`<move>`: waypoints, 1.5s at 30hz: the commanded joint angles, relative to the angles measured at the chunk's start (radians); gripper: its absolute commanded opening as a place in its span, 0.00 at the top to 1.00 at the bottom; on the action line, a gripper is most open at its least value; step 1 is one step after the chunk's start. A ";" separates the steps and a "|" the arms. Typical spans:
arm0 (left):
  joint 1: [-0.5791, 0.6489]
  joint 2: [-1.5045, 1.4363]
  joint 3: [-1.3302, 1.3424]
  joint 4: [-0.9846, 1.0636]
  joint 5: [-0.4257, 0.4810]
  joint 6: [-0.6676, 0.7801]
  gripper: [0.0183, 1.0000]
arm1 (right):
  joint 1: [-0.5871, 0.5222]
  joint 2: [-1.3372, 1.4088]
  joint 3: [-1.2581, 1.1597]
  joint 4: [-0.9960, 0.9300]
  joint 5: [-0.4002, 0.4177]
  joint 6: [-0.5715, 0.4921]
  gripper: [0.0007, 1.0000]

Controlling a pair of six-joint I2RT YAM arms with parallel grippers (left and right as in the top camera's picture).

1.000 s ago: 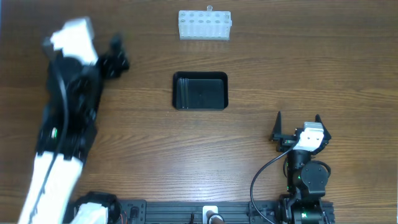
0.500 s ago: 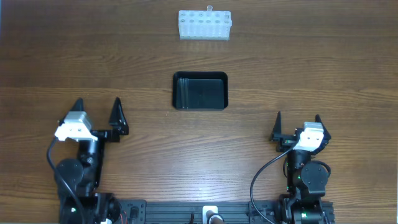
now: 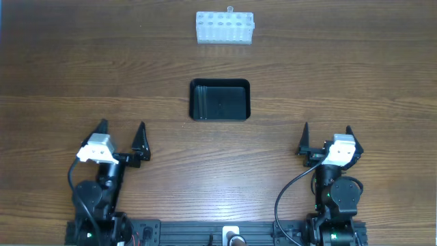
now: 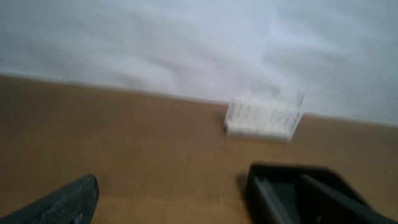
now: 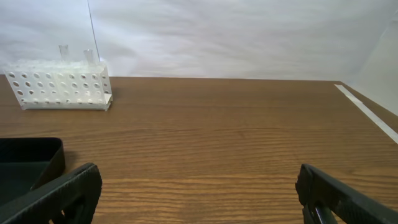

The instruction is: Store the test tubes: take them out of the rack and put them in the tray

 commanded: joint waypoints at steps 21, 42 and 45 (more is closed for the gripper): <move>-0.005 -0.010 -0.009 -0.045 -0.005 0.015 0.00 | 0.001 -0.010 -0.005 -0.002 -0.008 0.002 0.01; -0.005 0.018 -0.009 -0.049 -0.050 0.017 0.00 | 0.001 -0.010 -0.005 0.003 0.045 -0.065 0.01; -0.005 0.031 -0.009 -0.051 -0.062 0.061 0.00 | 0.001 -0.010 -0.005 0.003 0.045 -0.065 0.01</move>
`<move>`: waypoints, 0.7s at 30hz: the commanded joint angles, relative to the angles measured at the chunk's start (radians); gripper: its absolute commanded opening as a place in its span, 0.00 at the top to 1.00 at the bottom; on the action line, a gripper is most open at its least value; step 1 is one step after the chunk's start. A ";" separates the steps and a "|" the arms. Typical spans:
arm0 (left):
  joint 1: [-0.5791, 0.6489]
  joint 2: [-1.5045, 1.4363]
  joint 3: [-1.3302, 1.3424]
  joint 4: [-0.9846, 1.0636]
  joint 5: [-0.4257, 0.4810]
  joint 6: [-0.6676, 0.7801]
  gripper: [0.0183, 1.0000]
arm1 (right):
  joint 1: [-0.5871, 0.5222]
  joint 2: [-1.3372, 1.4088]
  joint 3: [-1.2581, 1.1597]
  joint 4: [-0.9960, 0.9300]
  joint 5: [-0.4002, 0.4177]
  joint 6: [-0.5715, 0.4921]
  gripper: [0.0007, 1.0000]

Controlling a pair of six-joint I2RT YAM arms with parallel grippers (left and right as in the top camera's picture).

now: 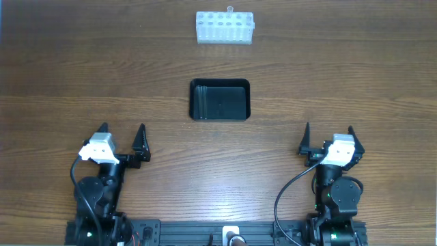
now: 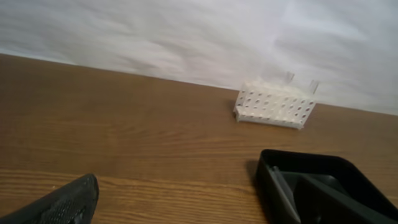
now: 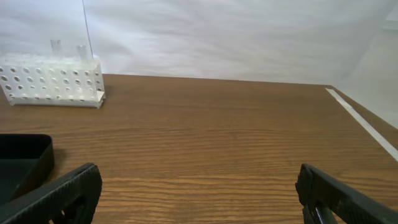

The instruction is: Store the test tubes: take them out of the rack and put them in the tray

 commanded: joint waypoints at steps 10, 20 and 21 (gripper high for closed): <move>-0.005 0.032 -0.005 0.010 0.089 0.277 0.00 | 0.001 -0.010 -0.005 0.024 0.037 -0.037 0.01; -0.005 0.032 -0.005 0.010 0.086 0.277 0.00 | 0.001 -0.010 -0.005 0.031 -0.043 0.001 0.01; -0.005 0.032 -0.005 0.010 0.086 0.277 0.00 | 0.001 -0.010 -0.005 0.050 -0.042 0.028 0.01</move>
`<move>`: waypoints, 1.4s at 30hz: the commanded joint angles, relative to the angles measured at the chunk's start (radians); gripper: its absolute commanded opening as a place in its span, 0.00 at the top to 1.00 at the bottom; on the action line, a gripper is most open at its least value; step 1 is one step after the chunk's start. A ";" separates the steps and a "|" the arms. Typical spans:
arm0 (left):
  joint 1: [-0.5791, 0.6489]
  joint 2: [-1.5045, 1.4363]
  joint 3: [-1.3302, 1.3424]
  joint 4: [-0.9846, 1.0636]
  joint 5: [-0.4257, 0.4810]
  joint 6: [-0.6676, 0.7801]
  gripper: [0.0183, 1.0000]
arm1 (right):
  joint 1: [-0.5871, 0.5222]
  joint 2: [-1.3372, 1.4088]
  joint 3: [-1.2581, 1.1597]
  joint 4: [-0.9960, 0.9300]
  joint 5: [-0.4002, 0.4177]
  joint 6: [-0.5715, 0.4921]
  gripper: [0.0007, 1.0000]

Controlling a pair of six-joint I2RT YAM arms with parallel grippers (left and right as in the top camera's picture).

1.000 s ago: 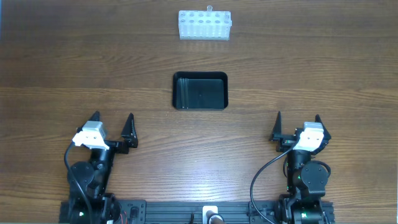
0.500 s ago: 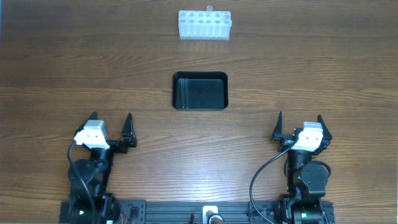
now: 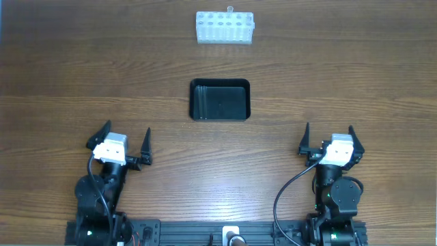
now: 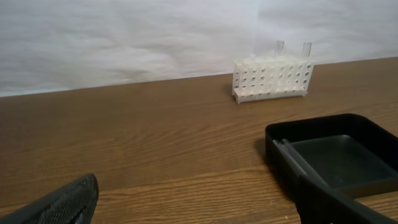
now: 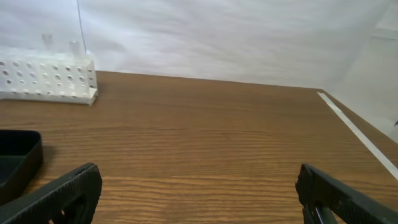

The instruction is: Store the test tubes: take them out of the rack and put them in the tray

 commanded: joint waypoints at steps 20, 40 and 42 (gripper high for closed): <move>-0.005 0.002 -0.005 0.001 0.021 0.024 0.00 | 0.093 0.753 0.490 0.225 -0.080 0.088 0.01; -0.004 -0.053 -0.005 0.001 0.021 0.024 0.00 | 0.489 1.785 1.241 0.350 0.247 0.194 0.01; -0.004 -0.053 -0.005 0.001 0.021 0.024 0.00 | 0.489 1.823 1.241 0.407 0.237 0.203 0.01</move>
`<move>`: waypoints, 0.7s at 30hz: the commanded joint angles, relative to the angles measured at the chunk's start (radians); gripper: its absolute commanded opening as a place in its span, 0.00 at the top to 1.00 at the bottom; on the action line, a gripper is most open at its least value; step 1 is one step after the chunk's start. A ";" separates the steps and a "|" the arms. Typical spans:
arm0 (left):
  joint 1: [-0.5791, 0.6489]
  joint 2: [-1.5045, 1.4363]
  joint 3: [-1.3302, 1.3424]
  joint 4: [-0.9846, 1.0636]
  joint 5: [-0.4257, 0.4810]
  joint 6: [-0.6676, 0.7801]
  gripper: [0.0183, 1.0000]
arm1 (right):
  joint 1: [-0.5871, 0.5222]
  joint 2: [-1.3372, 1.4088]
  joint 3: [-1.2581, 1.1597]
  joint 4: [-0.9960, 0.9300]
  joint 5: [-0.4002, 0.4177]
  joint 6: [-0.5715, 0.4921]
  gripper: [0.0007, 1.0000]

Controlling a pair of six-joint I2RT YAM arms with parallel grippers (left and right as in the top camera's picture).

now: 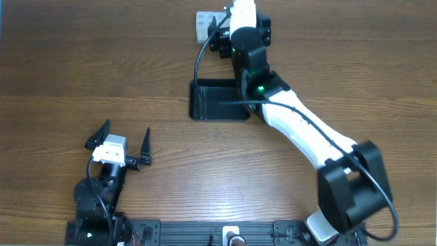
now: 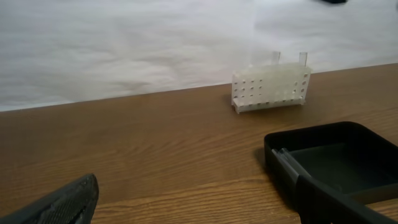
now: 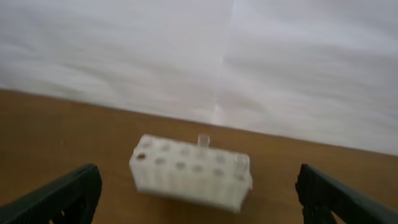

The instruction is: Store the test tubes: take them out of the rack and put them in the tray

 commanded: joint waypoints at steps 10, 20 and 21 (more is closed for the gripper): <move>-0.004 -0.008 -0.005 -0.001 0.013 0.014 0.00 | 0.003 0.264 0.188 -0.008 0.124 0.167 0.01; -0.004 -0.008 -0.005 0.000 0.013 0.014 0.00 | -0.004 0.404 0.448 -0.187 0.163 0.211 0.01; -0.004 -0.008 -0.005 -0.001 0.013 0.014 0.00 | -0.006 0.417 0.467 -0.198 0.162 0.214 0.01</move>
